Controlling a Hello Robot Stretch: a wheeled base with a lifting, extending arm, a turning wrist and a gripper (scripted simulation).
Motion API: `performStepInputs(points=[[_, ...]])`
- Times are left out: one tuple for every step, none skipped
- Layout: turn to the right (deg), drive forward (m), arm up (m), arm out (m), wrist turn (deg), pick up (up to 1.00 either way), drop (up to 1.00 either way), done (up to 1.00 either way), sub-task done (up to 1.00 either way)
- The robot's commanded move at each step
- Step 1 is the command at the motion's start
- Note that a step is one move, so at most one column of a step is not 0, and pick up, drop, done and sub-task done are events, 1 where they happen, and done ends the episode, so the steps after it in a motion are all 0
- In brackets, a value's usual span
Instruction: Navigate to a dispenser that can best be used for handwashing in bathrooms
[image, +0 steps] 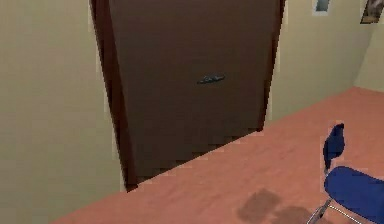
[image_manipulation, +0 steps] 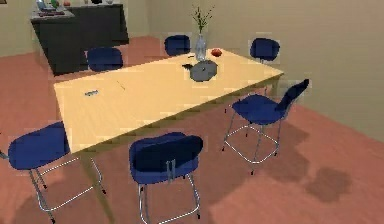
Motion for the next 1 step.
performStepInputs(points=[[9.0, 0.00, 0.00, 0.00, 0.0, 0.00, 0.00, 0.00, 0.00]])
